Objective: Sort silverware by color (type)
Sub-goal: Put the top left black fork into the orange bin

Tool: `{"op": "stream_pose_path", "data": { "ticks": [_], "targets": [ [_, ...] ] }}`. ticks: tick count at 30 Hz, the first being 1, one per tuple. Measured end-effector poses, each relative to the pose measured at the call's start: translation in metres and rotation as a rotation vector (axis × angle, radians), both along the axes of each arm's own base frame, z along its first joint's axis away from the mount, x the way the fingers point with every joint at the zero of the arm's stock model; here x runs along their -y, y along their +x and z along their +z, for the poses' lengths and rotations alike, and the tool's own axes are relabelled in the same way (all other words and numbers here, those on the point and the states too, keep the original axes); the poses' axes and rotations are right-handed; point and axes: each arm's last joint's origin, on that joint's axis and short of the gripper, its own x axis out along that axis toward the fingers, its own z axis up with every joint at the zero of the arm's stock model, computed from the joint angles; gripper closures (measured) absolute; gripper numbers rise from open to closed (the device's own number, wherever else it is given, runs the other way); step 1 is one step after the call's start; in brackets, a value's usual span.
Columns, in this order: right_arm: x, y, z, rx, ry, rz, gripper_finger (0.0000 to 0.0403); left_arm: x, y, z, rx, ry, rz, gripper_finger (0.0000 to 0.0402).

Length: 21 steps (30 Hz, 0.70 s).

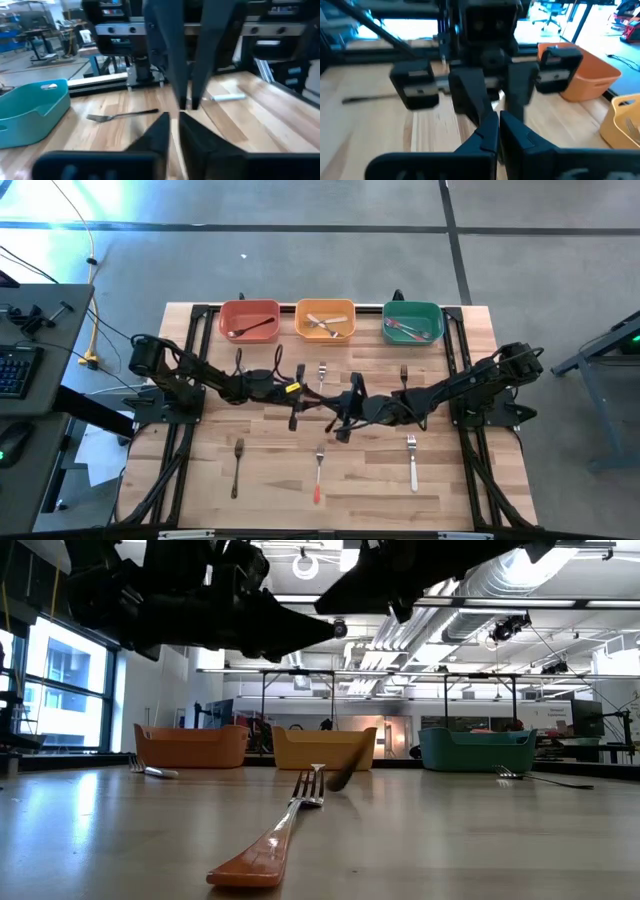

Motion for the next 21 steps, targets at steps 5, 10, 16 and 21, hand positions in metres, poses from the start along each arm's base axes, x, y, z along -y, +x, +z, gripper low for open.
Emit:
{"op": "stream_pose_path", "data": {
  "ticks": [5,10,16,21],
  "targets": [
    [-0.006,-0.011,-0.003,-0.11,-0.012,0.013,0.0402,0.0,-0.003,-0.006,-0.103,0.006,-0.013,0.0391],
    [-0.005,-0.027,-0.019,-0.323,0.015,-0.031,0.04,-0.001,-0.006,-0.01,-0.2,0.007,0.019,0.04],
    [0.019,-0.049,-0.04,-0.638,0.015,-0.186,0.0343,-0.005,-0.01,-0.02,-0.316,-0.026,0.077,0.0383],
    [0.05,-0.054,-0.048,-0.799,0.024,-0.189,0.0265,-0.005,-0.013,-0.027,-0.392,-0.019,0.08,0.0353]
  ]
}}
